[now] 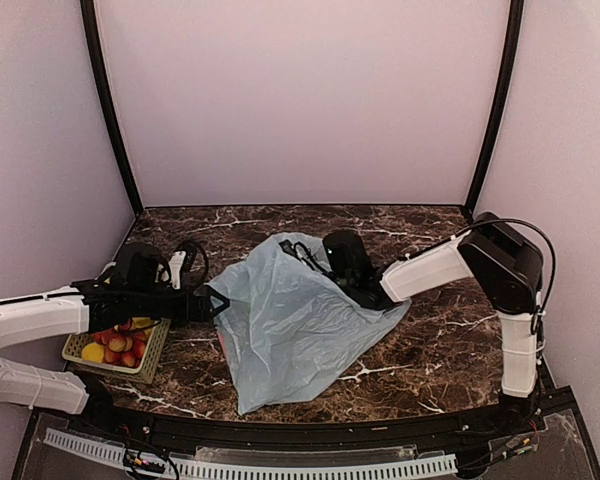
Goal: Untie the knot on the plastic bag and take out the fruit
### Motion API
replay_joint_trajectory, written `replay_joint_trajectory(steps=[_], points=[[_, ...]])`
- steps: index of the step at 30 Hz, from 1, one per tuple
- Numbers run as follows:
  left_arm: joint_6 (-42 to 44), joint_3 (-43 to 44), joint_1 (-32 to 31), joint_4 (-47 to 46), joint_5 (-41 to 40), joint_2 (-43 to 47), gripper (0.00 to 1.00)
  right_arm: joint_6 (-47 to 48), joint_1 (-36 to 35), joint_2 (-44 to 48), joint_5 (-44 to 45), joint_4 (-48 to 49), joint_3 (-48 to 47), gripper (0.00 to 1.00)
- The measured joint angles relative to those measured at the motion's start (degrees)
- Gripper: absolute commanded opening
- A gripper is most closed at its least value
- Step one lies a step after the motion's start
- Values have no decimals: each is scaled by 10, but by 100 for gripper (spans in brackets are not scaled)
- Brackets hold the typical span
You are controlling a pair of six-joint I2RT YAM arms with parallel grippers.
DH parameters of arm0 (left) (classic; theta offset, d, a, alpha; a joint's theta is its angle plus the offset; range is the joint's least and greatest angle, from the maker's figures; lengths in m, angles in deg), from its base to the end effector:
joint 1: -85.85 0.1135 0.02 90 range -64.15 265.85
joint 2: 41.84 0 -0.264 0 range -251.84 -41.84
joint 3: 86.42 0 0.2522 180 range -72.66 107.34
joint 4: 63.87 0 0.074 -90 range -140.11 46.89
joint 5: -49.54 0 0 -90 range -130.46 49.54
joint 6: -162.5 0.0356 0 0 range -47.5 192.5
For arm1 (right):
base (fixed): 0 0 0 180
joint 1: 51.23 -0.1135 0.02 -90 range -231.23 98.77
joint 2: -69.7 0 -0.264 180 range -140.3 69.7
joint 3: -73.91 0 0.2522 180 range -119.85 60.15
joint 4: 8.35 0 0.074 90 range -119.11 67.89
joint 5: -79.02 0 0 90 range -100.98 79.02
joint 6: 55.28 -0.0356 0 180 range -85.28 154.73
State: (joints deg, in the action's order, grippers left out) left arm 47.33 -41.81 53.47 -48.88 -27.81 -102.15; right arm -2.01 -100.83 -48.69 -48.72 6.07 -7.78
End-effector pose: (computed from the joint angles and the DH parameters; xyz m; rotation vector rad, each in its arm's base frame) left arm 0.1863 -0.1274 0.2191 0.2770 2.1874 -0.8169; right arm 0.2700 0.3509 0.1563 -0.7464 2.1253 1.5551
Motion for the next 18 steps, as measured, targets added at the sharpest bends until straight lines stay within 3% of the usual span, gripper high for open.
replay_joint_trajectory(steps=[7,11,13,15,17,18], points=[[-37,-3,7,-27,22,-75,99,-7,1,7,1,19,34,17],[-57,-12,9,-92,42,-98,87,-14,1,10,0,23,48,18],[-70,-12,10,-125,55,-120,72,-16,1,16,0,26,53,17],[-78,-13,10,-152,67,-143,33,-18,1,26,0,29,59,17],[-85,-13,10,-171,76,-163,8,-19,1,39,0,34,65,17],[-89,-13,10,-179,79,-171,4,-20,1,46,0,37,70,17]])
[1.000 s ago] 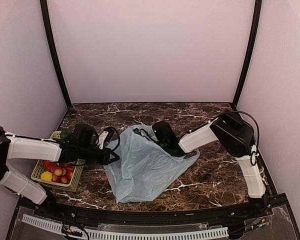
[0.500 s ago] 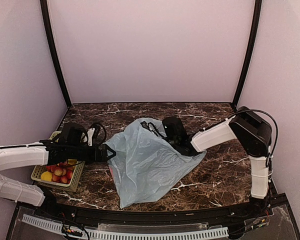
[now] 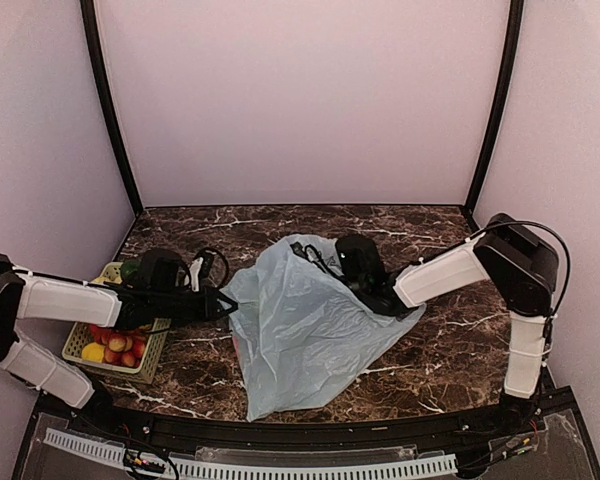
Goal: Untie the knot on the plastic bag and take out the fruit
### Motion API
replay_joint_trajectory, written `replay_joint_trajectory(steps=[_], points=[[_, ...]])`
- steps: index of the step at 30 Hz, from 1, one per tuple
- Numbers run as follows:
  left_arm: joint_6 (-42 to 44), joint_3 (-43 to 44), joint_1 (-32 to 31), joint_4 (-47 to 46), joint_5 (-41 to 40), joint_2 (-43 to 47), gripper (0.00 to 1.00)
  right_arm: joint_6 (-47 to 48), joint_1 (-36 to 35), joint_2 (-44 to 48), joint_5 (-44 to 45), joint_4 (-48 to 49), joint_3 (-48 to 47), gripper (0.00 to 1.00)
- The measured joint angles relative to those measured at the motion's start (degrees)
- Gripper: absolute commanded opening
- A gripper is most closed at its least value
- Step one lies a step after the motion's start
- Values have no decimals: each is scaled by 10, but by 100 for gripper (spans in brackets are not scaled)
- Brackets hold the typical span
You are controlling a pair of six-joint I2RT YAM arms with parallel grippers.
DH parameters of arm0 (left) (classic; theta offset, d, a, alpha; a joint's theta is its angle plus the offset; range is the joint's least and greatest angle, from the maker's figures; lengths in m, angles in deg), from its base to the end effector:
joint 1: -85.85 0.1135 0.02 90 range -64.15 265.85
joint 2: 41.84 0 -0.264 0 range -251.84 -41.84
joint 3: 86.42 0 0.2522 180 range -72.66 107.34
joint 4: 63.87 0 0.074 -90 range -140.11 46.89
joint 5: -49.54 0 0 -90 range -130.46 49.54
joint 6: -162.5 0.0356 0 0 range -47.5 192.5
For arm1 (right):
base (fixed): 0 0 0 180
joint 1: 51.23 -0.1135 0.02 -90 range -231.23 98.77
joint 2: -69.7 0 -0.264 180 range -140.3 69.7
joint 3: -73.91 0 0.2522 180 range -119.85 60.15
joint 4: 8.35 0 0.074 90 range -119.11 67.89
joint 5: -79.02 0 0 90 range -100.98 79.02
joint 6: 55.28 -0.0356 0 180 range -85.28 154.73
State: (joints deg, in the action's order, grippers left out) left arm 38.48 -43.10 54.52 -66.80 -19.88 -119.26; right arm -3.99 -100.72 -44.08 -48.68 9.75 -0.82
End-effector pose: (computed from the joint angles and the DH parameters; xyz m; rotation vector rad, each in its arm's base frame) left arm 0.2183 -0.1475 0.1742 0.1774 2.2544 -1.0286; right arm 0.2548 0.3317 0.1597 -0.7144 2.1219 1.5778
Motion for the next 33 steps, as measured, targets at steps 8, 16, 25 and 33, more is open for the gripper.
replay_joint_trajectory(steps=[8,16,25,33], points=[[-8,-12,11,-17,12,21,1,2,10,53,35,2,67,18],[3,-19,40,9,6,59,1,5,38,84,50,-11,116,18],[22,-14,57,58,-16,63,1,28,54,103,84,-72,130,18],[49,17,75,110,-45,63,1,38,84,214,136,-118,198,18]])
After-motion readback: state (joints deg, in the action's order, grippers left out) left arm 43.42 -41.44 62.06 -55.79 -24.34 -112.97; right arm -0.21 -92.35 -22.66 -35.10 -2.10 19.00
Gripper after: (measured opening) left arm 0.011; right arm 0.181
